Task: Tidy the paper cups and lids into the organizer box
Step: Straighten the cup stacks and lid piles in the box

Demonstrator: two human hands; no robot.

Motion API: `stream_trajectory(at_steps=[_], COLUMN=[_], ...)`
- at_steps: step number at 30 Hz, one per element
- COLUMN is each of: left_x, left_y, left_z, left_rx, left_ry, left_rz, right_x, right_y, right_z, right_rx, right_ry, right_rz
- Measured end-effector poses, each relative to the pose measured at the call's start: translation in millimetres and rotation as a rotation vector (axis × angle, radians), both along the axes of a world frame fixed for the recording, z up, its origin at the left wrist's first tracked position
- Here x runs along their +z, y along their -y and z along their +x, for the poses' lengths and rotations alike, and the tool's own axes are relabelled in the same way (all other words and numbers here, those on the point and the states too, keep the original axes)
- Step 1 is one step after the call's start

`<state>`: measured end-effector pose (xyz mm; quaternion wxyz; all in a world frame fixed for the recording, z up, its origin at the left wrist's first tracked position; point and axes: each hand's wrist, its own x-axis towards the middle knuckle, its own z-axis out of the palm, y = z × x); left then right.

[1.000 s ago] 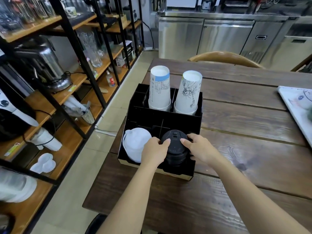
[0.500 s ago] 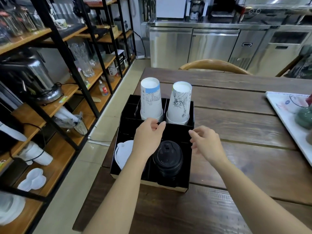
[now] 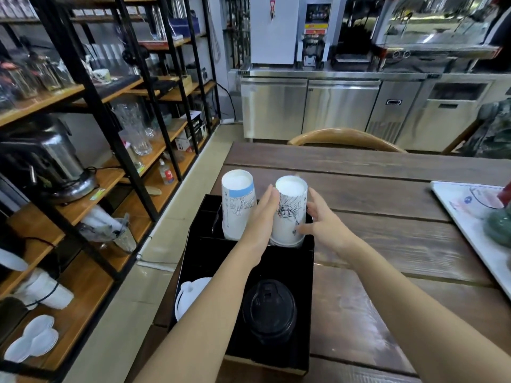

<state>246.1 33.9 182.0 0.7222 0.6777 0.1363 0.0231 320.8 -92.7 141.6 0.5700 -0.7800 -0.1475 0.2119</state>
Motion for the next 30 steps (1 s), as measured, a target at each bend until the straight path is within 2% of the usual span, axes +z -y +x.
stream_trajectory(at_steps=[3,9,18,20,22,25,27,30], left_x=[-8.2,-16.1,-25.7,-23.8,-17.4,1.3,16.8,31.0], left_y=[-0.7,-4.3,-0.6,-0.5,-3.7,-15.4,-25.3,-40.2], left_z=[9.8,25.0,21.7,18.3,10.8,-5.5,-17.9,-27.9], left_rx=[-0.007,0.040,0.047,0.028,0.010,0.097,0.227,0.433], left_ry=[0.020,0.009,0.059,0.040,0.020,0.092,0.212,0.382], left_rz=[0.007,-0.034,-0.006,0.025,0.114,0.316,0.393,0.401], right_x=[0.3,-0.7,-3.5,-3.2,-2.4,1.1,4.9,11.4], right_y=[-0.5,1.4,1.6,0.6,1.4,4.3,2.4,-9.7], right_z=[-3.8,-10.9,-4.7,-8.3,-15.1,-28.4,-34.5,-40.2], right_rx=[0.059,0.047,0.098,0.035,-0.126,-0.275,-0.281,-0.186], right_ry=[0.083,0.194,0.139,0.146,0.264,0.514,0.600,0.689], right_rz=[0.023,-0.061,-0.044,-0.099,-0.153,-0.035,0.044,0.070])
